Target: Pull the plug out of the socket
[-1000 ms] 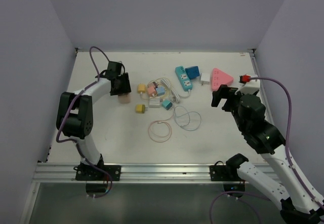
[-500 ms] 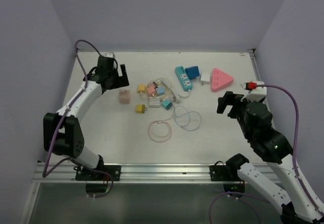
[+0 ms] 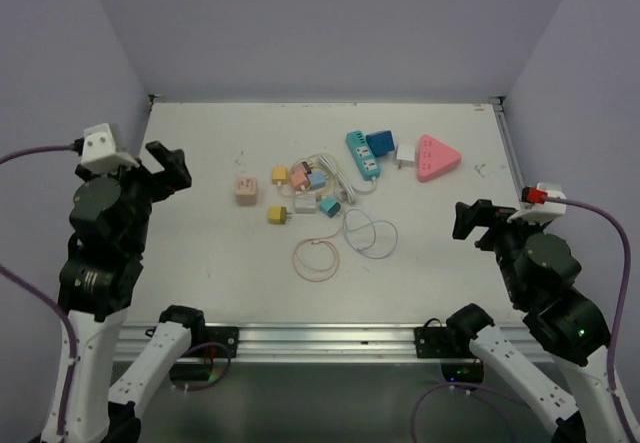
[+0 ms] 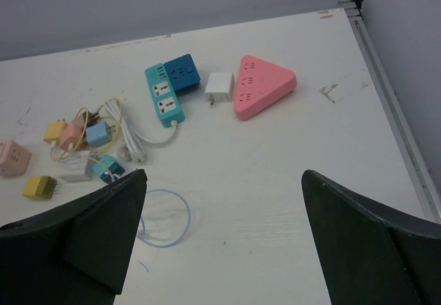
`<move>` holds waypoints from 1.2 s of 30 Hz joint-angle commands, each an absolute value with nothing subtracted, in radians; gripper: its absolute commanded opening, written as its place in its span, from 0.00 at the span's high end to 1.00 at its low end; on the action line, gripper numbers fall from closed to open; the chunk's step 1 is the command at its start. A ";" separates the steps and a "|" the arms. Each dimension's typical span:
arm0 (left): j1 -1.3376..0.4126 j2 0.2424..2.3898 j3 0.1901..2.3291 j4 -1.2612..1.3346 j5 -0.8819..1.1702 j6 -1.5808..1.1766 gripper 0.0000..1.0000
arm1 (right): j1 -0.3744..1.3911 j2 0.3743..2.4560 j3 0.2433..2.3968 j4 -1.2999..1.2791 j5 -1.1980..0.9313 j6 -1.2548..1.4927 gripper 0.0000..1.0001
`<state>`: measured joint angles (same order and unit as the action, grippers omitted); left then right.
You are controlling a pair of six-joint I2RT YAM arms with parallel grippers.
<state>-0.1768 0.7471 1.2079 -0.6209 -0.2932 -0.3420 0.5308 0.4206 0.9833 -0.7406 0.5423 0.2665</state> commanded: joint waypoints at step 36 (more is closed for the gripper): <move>-0.198 0.055 0.611 -0.502 -0.465 -0.394 0.00 | 0.531 0.011 0.750 -0.732 0.598 0.192 0.01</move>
